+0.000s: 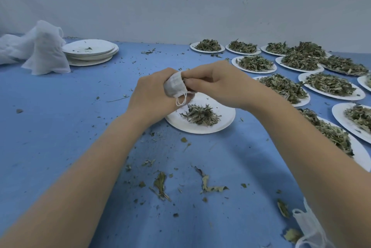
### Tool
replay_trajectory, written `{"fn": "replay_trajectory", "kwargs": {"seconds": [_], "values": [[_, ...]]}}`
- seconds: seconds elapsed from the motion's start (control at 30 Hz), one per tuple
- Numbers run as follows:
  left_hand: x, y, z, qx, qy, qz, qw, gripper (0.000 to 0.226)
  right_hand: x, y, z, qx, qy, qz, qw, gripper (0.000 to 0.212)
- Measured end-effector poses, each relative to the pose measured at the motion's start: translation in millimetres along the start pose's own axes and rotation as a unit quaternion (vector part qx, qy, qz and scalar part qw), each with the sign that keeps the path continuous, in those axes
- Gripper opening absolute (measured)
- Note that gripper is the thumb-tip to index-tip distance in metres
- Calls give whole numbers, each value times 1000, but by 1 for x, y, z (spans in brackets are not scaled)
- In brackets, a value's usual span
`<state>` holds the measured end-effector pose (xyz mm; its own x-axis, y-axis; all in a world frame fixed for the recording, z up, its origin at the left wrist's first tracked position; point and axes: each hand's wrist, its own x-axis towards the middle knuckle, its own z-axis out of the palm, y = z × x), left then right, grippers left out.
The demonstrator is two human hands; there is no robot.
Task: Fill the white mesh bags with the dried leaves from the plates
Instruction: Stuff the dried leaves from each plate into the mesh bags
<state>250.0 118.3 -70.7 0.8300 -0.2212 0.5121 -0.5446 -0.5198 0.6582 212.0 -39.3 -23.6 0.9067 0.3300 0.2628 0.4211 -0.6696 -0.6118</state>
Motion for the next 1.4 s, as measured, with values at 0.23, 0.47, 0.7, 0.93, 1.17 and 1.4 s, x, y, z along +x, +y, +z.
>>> {"fn": "replay_trajectory", "kwargs": {"seconds": [0.23,0.47,0.7,0.93,1.17,1.4], "values": [[2,9,8,84,-12,26,996,27,4,-3,20,-55,140,20,988,16],[2,4,-4,88,-12,25,996,38,3,-1,19,6,-16,25,1000,16],[3,-13,-16,113,-45,-37,992,50,9,8,16,-40,52,53,996,25],[3,-31,-19,36,13,-87,995,24,41,29,32,-236,-74,99,964,56],[3,-34,-22,20,9,-92,996,21,38,36,34,-262,-120,76,955,64],[2,-33,-19,39,-6,-94,995,23,35,36,18,-263,-130,74,953,67]]}}
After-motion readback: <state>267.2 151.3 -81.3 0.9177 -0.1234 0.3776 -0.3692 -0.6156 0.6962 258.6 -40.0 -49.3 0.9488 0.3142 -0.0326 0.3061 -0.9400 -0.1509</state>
